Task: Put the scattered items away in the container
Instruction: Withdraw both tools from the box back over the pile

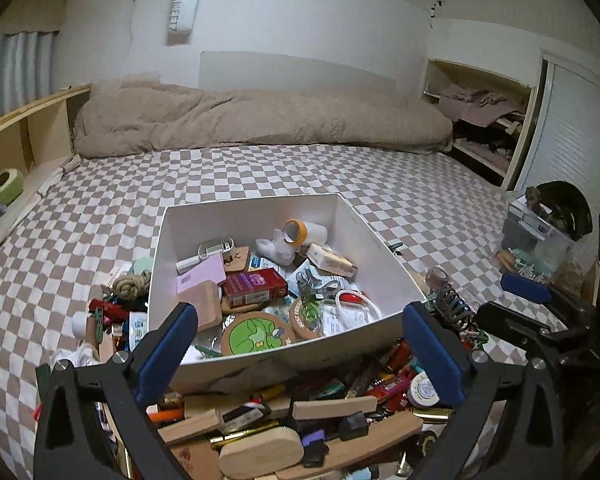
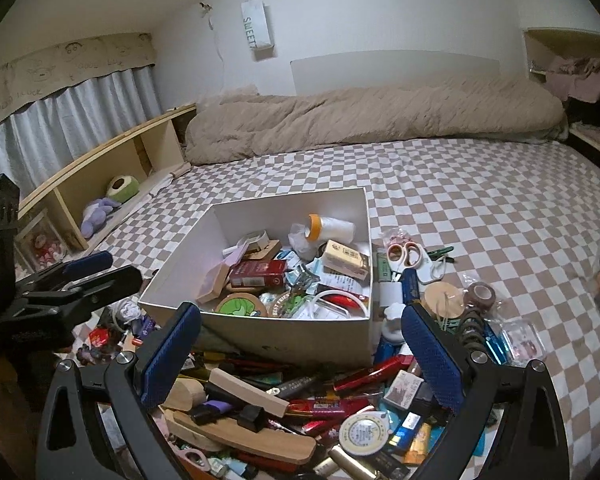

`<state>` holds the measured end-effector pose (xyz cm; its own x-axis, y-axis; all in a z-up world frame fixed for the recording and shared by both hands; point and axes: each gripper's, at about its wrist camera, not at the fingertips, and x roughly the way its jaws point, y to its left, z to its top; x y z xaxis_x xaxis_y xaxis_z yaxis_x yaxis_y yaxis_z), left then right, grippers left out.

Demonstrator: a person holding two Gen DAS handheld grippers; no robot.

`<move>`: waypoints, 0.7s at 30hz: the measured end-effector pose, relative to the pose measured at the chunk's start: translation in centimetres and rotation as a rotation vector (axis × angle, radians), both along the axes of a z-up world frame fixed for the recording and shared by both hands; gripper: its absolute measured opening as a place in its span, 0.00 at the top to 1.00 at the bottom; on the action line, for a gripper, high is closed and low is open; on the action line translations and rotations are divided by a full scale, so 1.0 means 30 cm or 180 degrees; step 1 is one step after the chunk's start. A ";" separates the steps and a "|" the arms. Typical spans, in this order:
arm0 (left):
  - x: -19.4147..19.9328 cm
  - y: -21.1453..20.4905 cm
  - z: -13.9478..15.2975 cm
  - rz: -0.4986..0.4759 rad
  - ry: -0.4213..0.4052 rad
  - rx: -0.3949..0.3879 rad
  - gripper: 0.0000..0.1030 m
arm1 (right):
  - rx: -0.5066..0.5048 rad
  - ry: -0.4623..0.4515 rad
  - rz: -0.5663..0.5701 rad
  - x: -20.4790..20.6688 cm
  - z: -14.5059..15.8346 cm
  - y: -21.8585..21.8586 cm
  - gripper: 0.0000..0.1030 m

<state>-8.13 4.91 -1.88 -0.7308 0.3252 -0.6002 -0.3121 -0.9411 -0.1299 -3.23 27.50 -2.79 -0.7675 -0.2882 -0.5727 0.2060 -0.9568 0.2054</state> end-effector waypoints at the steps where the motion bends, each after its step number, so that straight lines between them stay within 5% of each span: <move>1: 0.006 -0.004 0.001 0.0015 -0.0005 -0.0004 0.00 | 0.0010 0.0008 -0.0008 0.006 0.000 0.001 0.03; 21: 0.084 -0.189 -0.039 0.0467 0.0061 -0.0100 0.00 | 0.0083 0.0056 -0.0216 0.073 -0.023 0.040 0.03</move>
